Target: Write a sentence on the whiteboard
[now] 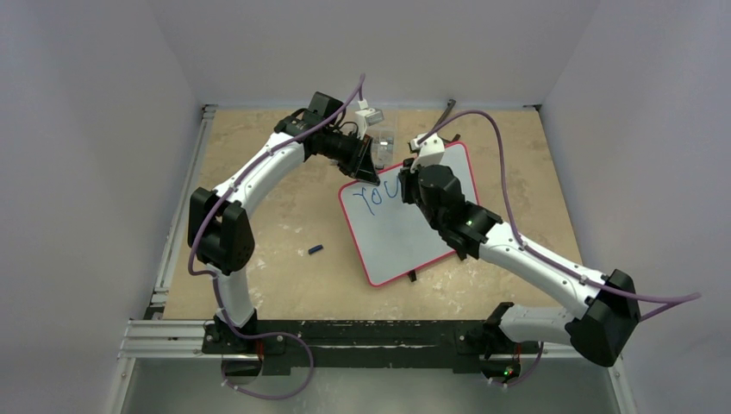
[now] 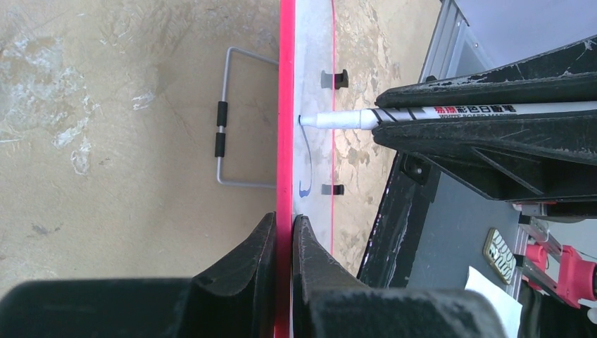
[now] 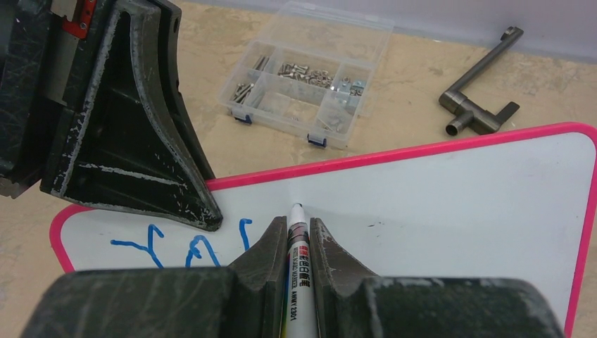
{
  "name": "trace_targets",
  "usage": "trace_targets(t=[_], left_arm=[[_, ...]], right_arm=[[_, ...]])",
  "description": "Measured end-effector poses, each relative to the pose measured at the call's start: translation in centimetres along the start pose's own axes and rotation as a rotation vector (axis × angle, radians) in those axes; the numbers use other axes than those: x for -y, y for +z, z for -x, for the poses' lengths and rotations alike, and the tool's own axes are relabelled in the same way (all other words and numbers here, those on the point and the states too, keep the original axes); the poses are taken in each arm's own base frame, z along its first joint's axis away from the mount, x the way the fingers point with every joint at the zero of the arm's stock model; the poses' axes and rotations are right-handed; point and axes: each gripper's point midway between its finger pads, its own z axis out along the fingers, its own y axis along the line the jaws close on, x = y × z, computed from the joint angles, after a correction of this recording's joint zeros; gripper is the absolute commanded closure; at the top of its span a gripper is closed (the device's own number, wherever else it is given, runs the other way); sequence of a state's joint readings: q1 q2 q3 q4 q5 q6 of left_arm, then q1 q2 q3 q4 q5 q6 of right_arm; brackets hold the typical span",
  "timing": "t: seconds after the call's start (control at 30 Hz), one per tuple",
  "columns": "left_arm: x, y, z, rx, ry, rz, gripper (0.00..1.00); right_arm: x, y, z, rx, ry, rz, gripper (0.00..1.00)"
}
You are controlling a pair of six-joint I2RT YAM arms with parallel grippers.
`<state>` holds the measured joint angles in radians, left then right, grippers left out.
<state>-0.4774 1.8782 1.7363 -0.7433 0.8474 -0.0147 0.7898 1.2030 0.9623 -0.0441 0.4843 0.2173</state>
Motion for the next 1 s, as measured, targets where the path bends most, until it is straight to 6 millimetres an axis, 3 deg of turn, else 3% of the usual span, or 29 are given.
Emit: trace_targets(t=[0.33,0.63,1.0], left_arm=[[0.0,0.0,0.0,-0.001,-0.002,-0.001,1.00],[0.0,0.0,0.0,-0.001,-0.002,-0.002,1.00],[0.2,0.0,0.0,-0.001,-0.001,-0.012,1.00]], right_arm=[[0.0,-0.2,-0.1,0.002,0.005,0.010,1.00],[0.7,-1.4,-2.6,-0.032,0.019,0.029,1.00],[1.5,-2.2,-3.3,-0.059,0.015,0.006,1.00]])
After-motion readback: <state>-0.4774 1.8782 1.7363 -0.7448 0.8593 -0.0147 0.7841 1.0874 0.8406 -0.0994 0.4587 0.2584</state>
